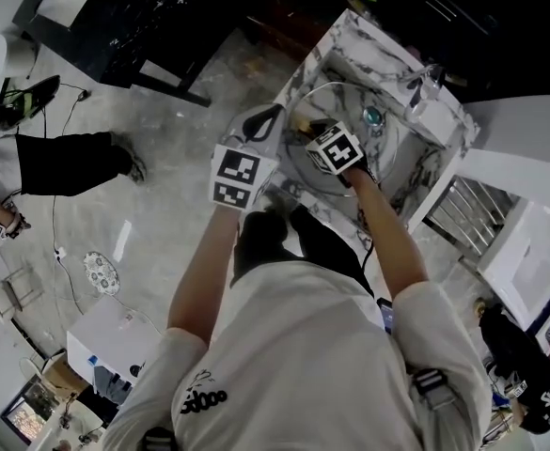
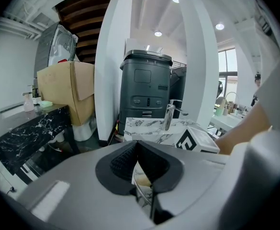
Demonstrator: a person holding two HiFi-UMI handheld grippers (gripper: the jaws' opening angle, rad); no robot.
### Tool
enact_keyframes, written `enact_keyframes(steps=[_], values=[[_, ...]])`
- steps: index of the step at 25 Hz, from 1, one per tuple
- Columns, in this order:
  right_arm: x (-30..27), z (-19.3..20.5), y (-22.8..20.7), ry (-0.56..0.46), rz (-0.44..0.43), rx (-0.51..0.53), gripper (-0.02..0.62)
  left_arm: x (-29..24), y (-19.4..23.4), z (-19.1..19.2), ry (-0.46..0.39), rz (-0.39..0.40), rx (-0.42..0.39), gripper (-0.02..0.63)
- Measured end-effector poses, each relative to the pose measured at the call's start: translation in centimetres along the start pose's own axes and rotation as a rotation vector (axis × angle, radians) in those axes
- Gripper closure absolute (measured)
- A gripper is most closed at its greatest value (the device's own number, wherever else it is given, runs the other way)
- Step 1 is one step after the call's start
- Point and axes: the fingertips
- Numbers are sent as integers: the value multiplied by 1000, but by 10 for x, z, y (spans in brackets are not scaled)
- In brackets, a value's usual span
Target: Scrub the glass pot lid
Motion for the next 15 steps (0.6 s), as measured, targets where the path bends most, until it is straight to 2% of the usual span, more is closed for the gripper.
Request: enact_keyframes(steps=[5, 15], values=[[3, 10, 13, 37, -50, 21, 541, 2, 0, 1, -9, -7, -2, 595], [14, 52, 54, 154, -232, 84, 541, 1, -16, 1, -21, 25, -18, 595]])
Point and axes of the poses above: the fingertips, and each gripper's own axes: x backward along the fingers, y to its left, z out of its underside, and after that the axes turned 5 degrees about -x, right-handed
